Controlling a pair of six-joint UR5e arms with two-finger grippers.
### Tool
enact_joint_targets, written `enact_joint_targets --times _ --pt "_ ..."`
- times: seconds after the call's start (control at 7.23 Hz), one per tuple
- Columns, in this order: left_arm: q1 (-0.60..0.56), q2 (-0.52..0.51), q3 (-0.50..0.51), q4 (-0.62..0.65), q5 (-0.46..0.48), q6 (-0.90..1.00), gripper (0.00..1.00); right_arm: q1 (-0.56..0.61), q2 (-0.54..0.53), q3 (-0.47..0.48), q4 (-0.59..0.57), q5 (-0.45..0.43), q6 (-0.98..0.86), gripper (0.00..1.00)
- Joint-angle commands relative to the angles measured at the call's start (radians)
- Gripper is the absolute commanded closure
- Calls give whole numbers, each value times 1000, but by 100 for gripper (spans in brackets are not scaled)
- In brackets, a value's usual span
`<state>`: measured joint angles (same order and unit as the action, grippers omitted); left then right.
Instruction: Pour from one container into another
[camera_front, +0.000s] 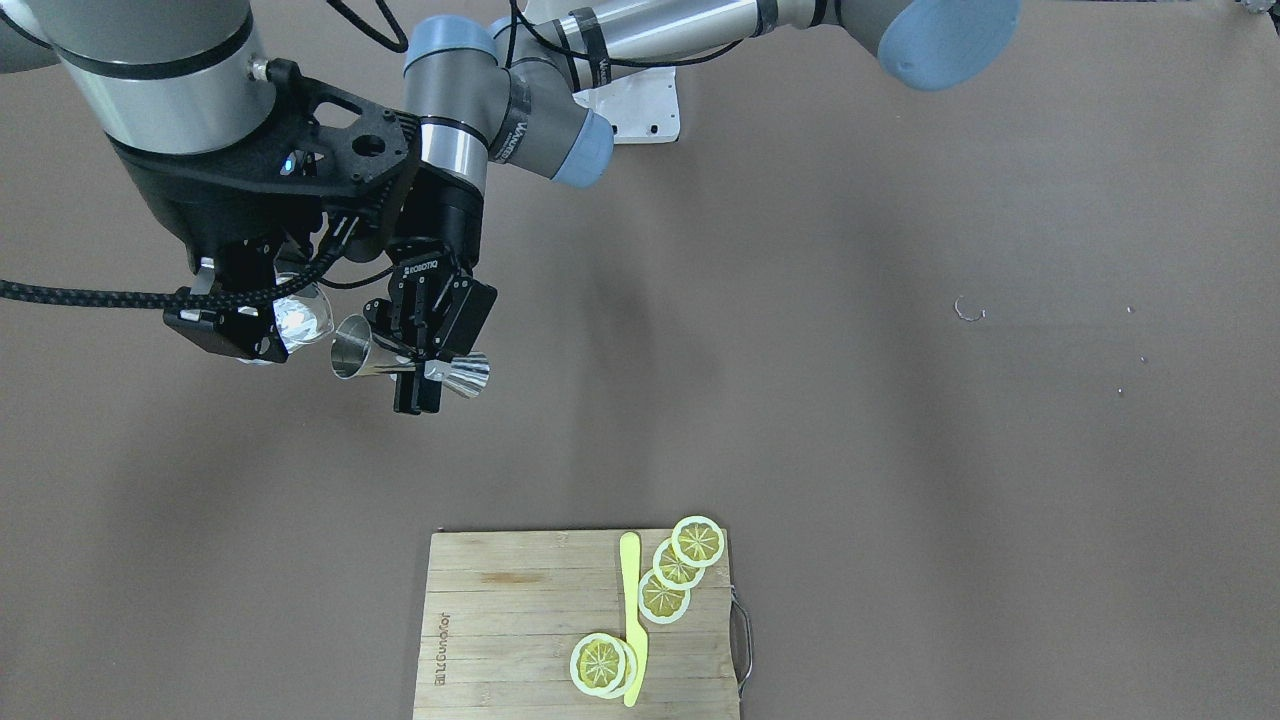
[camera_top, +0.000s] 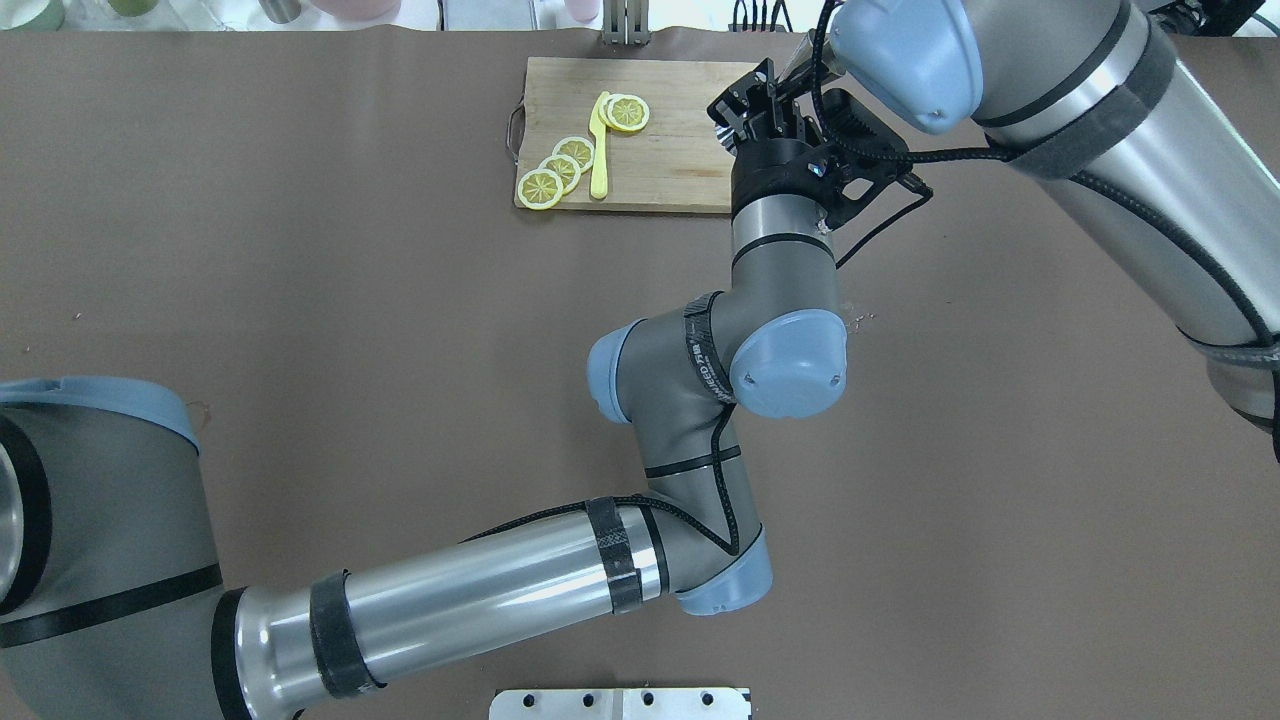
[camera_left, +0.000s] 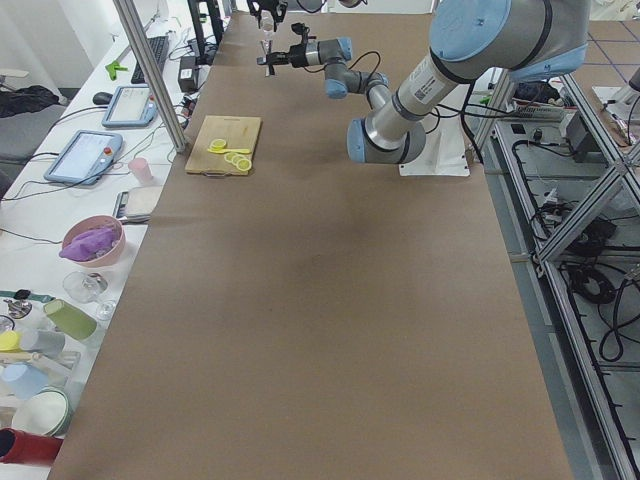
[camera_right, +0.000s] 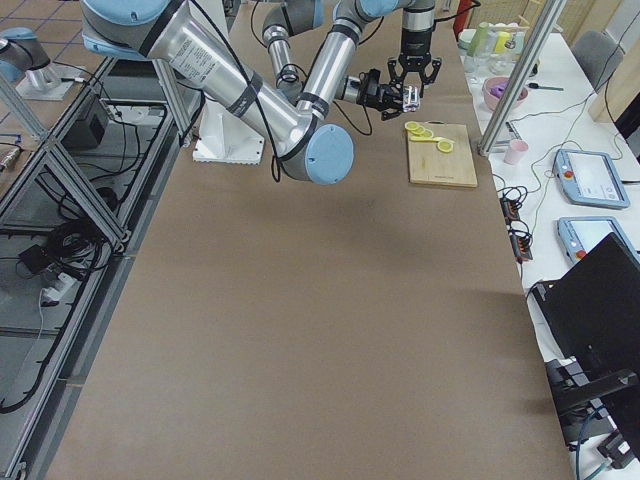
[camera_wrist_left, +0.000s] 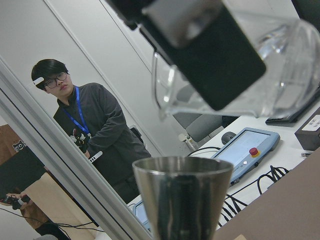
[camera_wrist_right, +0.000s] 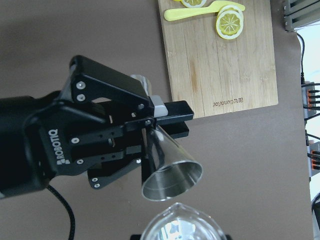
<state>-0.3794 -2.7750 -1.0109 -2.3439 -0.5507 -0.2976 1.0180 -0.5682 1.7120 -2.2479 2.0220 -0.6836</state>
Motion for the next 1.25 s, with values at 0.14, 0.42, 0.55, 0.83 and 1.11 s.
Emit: enact_joint_targets --times 0.14,0.42,0.55,0.83,1.11 --pt "-1 0 0 0 -1 0 100 -16 8 0 -12 -40 -13 100" --pt "-1 0 0 0 -2 0 100 -18 39 -35 -25 -48 -30 100" --pt "-1 0 0 0 -2 0 100 -19 40 -40 -27 -58 -37 100" --pt "-1 0 0 0 -2 0 100 -24 42 -40 -27 -71 -39 100" --pt "-1 0 0 0 -2 0 100 -32 45 -38 -33 -86 -40 100"
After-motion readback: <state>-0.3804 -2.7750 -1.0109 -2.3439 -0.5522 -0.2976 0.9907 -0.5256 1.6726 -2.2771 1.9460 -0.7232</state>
